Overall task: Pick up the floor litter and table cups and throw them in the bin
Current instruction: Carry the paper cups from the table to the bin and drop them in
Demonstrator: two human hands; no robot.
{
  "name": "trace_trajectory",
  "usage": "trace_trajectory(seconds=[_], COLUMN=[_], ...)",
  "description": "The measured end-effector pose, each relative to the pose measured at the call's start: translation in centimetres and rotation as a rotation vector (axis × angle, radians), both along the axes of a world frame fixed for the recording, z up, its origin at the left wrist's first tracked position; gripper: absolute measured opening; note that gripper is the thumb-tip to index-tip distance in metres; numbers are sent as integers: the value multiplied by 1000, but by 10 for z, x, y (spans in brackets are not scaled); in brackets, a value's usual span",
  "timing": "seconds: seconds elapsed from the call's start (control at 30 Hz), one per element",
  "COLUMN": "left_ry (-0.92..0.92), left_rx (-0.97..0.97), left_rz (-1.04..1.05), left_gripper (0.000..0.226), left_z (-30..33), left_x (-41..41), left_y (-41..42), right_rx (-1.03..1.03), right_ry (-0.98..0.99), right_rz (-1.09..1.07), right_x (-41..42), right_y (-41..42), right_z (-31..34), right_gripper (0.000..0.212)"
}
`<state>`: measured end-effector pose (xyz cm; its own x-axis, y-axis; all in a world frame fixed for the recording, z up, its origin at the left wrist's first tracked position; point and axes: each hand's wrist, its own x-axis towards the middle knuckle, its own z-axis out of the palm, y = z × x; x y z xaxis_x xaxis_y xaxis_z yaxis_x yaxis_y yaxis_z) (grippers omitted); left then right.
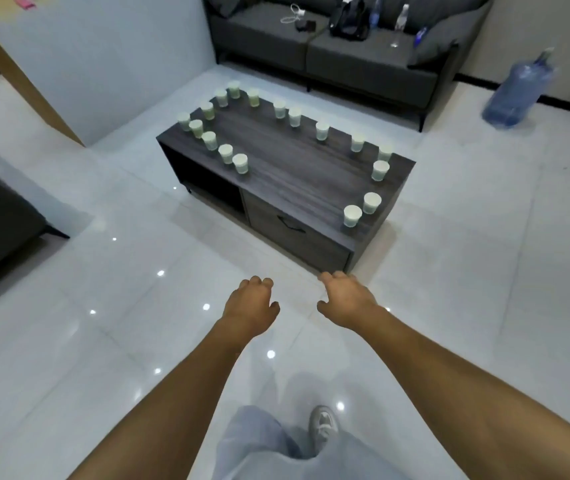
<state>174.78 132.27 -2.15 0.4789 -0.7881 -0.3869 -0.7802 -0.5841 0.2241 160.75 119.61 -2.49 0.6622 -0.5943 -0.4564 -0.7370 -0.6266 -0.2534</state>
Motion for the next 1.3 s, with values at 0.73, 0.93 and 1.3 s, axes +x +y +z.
trace_trajectory(seconds=[0.73,0.93,1.3], left_ry=[65,87,135], left_rx=[107,130,199], left_rz=[80,60,-11], left_gripper=[48,51,45], left_z=[-37,-59,-93], left_x=[454,540,659], left_y=[-197,-288,-417], right_rx=[146,196,268], right_ry=[50,72,95], right_rz=[57,-5,-102], right_x=[456,539,659], right_y=[-190,-281,-399], right_z=[-43,-68,-104], right_gripper=[54,49,53])
